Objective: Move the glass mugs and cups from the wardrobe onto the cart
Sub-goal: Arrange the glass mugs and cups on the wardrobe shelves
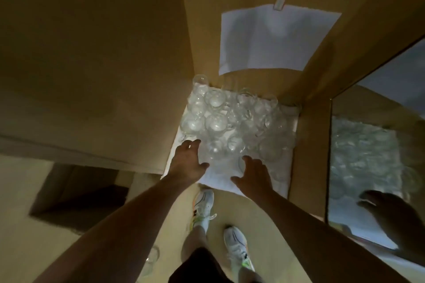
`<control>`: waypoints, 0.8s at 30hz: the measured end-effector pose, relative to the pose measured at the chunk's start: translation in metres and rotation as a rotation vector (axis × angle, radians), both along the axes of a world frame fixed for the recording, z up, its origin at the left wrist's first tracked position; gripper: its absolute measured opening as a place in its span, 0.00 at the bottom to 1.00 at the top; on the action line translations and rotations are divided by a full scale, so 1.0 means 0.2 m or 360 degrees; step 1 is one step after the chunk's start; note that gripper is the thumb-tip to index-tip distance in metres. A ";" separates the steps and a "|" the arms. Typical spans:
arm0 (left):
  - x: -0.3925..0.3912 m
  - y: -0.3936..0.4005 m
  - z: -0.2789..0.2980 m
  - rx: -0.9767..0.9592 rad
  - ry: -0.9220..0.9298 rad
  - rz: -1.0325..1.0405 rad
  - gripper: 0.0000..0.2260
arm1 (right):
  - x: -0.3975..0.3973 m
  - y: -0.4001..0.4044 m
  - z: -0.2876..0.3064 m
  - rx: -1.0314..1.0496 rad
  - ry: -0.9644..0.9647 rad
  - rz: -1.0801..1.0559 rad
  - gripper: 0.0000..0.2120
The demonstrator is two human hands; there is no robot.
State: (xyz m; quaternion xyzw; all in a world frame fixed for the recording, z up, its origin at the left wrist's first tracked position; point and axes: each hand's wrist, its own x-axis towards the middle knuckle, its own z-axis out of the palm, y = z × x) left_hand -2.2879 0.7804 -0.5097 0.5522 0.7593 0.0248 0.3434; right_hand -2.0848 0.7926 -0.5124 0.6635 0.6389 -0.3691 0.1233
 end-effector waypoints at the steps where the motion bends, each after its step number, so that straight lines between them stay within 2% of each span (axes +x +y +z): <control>1: -0.01 0.03 -0.05 0.0001 -0.0021 0.0000 0.37 | -0.01 0.03 -0.04 -0.0020 -0.0016 -0.0036 0.37; 9: -0.05 0.22 -0.41 -0.0179 -0.0112 -0.0085 0.43 | -0.09 0.27 -0.31 0.0001 -0.0034 -0.0329 0.40; 19: 0.04 0.35 -0.70 -0.0222 -0.0129 -0.0316 0.48 | -0.11 0.38 -0.57 0.0087 -0.0081 -0.0347 0.37; 22: 0.07 0.35 -0.75 -0.0222 -0.0111 -0.0357 0.47 | -0.13 0.38 -0.63 0.0120 -0.0029 -0.0415 0.39; 24: 0.08 0.35 -0.77 -0.0145 -0.0123 -0.0328 0.43 | -0.13 0.37 -0.65 0.0181 -0.0007 -0.0442 0.41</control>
